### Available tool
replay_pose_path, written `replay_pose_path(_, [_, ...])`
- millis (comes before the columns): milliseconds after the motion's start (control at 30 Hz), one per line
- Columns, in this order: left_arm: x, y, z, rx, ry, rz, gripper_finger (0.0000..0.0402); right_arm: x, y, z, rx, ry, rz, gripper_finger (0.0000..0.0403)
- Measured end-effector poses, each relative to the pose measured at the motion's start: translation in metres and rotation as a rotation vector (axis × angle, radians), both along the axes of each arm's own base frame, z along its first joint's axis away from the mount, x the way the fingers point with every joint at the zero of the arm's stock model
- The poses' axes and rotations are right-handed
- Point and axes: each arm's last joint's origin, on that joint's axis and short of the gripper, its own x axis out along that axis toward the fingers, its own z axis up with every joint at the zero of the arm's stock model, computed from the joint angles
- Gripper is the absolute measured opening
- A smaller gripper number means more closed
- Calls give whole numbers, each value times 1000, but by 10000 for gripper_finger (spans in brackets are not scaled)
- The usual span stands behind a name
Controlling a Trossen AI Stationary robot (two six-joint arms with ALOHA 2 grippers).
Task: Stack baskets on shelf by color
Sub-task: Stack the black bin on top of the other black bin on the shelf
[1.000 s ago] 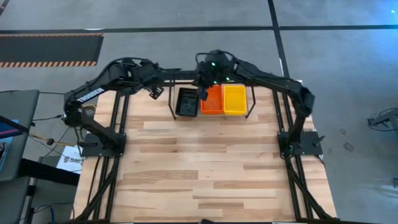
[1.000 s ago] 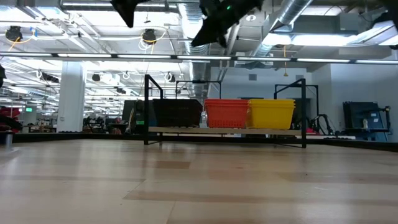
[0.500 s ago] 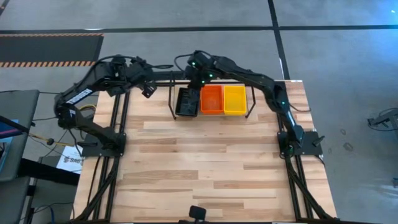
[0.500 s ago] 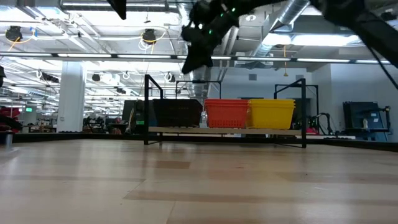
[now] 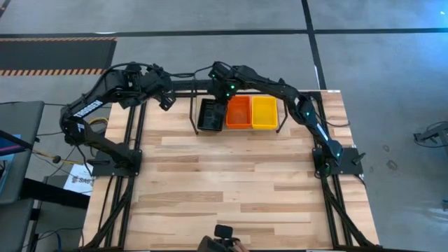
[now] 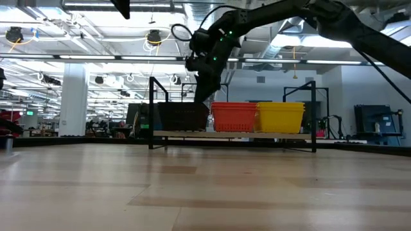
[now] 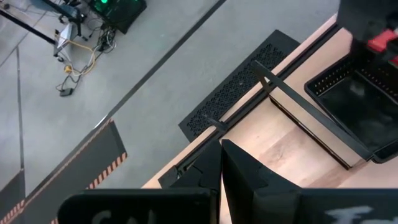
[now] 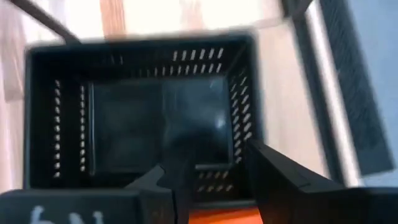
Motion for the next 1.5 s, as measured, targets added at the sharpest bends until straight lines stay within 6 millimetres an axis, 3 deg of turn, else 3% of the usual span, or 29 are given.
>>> replay_pose_path(600, [0,0,0,-11,-10,1,0,-11,-27,-4,-59,8,-8,161])
replay_pose_path(800, [0,0,0,-11,-16,7,0,-5,-26,-27,-31,70,22,159])
replay_pose_path(1100, [0,0,0,-12,-23,13,0,2,-21,-42,-21,100,57,153])
replay_pose_path(1500, [0,0,0,-14,-36,26,0,4,-31,-41,-89,52,64,76])
